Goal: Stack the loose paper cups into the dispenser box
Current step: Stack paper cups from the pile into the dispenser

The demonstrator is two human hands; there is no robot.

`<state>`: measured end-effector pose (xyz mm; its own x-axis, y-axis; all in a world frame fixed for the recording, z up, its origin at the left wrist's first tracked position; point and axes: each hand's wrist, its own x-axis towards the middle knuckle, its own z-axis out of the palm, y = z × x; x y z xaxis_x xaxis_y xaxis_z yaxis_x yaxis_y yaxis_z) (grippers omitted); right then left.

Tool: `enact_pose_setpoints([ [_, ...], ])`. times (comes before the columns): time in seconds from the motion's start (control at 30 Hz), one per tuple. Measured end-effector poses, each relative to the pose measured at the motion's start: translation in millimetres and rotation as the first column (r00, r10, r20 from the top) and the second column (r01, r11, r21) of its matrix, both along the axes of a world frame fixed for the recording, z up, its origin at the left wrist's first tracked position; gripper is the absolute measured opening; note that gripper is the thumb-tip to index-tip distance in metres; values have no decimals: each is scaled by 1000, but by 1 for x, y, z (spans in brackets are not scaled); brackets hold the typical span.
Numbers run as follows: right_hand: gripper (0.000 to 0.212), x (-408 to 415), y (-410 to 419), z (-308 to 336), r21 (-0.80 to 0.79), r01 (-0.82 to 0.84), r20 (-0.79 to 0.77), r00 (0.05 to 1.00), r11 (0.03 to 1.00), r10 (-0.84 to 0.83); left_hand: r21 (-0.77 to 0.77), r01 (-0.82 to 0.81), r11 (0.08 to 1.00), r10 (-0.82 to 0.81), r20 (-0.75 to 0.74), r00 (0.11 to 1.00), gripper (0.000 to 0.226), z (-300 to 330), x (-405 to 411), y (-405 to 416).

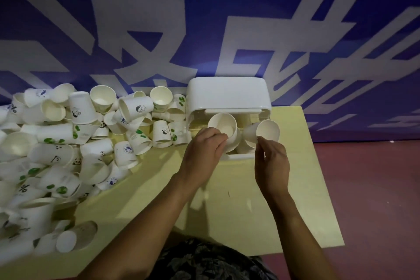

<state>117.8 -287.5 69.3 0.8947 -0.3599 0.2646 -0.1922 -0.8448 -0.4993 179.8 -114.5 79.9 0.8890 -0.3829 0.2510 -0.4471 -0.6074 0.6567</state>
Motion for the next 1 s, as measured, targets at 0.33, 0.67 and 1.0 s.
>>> enact_pose_setpoints([
  [0.33, 19, 24, -56, -45, -58, -279, -232, 938, 959, 259, 350, 37, 936, 29, -182, 983, 19, -43, 13, -52],
  [0.67, 11, 43, -62, -59, -137, -389, -302, 892, 911, 335, 259, -64, 964, 107, -155, 982, 23, -58, 18, -66],
  [1.0, 18, 50, 26, -31, 474, -350, -154, 870, 808, 468, -119, -745, 657, 504, -666, 550, 12, -84, -1, 46],
])
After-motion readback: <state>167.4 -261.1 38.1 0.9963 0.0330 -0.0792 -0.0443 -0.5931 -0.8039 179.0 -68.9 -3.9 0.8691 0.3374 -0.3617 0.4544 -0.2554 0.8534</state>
